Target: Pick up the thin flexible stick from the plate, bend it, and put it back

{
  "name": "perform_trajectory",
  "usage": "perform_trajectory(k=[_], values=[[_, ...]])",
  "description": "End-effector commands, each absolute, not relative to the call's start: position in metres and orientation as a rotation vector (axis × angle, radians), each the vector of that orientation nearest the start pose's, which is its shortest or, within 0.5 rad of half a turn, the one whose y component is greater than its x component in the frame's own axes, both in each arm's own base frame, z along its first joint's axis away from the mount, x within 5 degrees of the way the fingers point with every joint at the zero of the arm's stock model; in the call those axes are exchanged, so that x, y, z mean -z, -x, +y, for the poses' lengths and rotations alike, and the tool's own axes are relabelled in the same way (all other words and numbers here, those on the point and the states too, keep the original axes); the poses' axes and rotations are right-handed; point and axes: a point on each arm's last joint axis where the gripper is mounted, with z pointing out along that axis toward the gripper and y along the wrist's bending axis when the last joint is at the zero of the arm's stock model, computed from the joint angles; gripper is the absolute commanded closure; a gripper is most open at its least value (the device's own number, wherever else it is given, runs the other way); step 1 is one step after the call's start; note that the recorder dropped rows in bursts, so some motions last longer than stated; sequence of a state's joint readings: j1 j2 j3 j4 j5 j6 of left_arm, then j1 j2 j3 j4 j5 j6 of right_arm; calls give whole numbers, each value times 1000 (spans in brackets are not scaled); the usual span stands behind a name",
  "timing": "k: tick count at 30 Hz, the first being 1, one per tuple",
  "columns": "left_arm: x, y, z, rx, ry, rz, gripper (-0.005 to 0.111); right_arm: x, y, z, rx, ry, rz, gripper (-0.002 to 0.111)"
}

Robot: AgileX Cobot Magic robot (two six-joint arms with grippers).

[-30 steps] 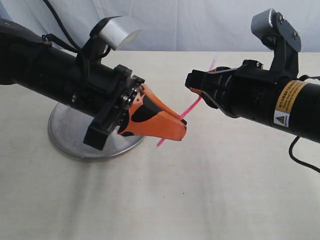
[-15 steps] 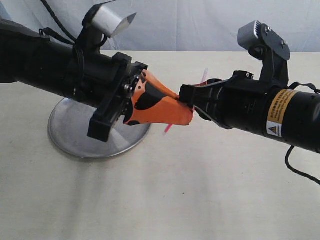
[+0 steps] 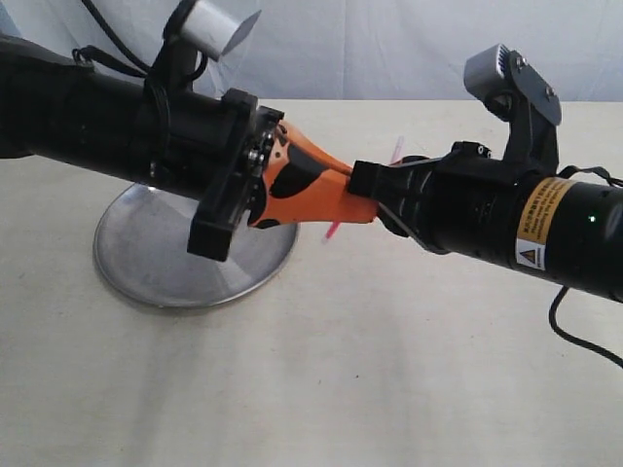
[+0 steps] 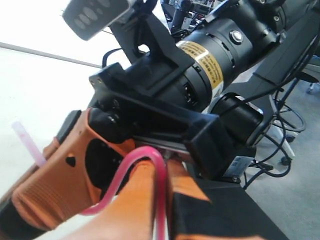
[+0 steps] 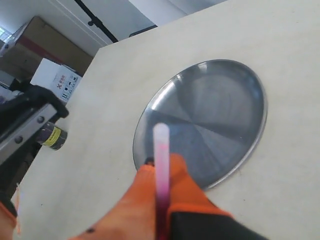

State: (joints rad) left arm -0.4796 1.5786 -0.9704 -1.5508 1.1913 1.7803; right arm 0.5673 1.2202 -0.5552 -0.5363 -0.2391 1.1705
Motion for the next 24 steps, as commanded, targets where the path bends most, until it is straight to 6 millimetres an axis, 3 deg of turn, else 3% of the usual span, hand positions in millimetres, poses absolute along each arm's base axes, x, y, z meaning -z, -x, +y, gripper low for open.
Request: perform_trajectory(k=[1, 16, 24], values=[[-278, -246, -213, 1197, -1172, 1619, 107, -256, -197, 148, -957, 91, 1992, 109], [-274, -255, -211, 1095, -1118, 1679, 107, -257, -196, 148, -977, 86, 1985, 109], [-273, -256, -211, 1082, -1117, 1698, 107, -258, -184, 164, -1027, 193, 1984, 109]])
